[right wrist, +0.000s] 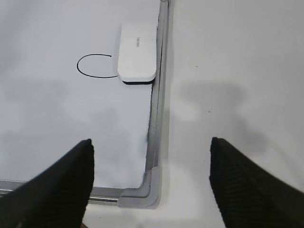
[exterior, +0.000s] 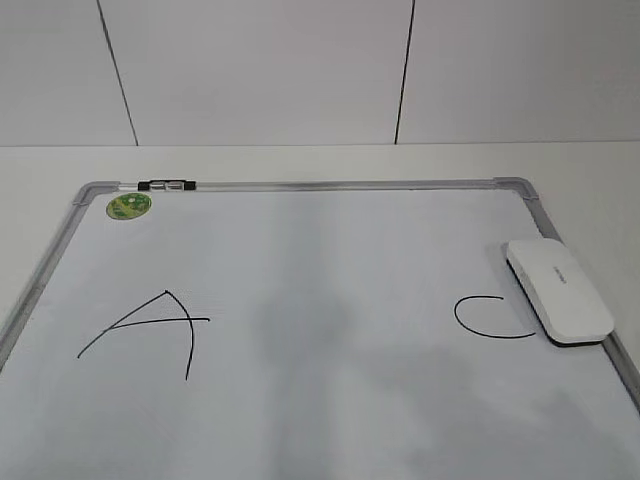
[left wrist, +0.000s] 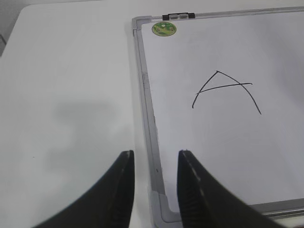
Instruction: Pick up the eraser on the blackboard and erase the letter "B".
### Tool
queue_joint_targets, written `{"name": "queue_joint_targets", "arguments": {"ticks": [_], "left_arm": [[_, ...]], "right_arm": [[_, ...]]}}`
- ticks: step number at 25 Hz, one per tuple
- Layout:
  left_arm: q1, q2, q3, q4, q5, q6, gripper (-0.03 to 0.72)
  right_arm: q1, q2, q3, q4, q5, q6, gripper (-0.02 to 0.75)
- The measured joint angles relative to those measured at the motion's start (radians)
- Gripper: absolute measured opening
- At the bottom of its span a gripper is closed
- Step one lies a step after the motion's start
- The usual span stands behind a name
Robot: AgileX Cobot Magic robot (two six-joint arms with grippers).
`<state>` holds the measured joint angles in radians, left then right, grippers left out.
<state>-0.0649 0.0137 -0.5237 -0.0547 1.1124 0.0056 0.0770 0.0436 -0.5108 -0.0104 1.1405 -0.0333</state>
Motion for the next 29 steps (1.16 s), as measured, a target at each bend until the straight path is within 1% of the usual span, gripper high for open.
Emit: {"name": "queue_joint_targets", "arguments": {"ticks": [5, 29], "left_arm": [[0.0, 0.0, 0.0, 0.002, -0.003, 0.0, 0.236], [0.0, -0.002, 0.0, 0.002, -0.003, 0.0, 0.236]], "right_arm": [[0.0, -0.058, 0.008, 0.0, 0.002, -0.006, 0.585], [0.0, -0.061, 0.014, 0.0, 0.004, -0.006, 0.585]]}}
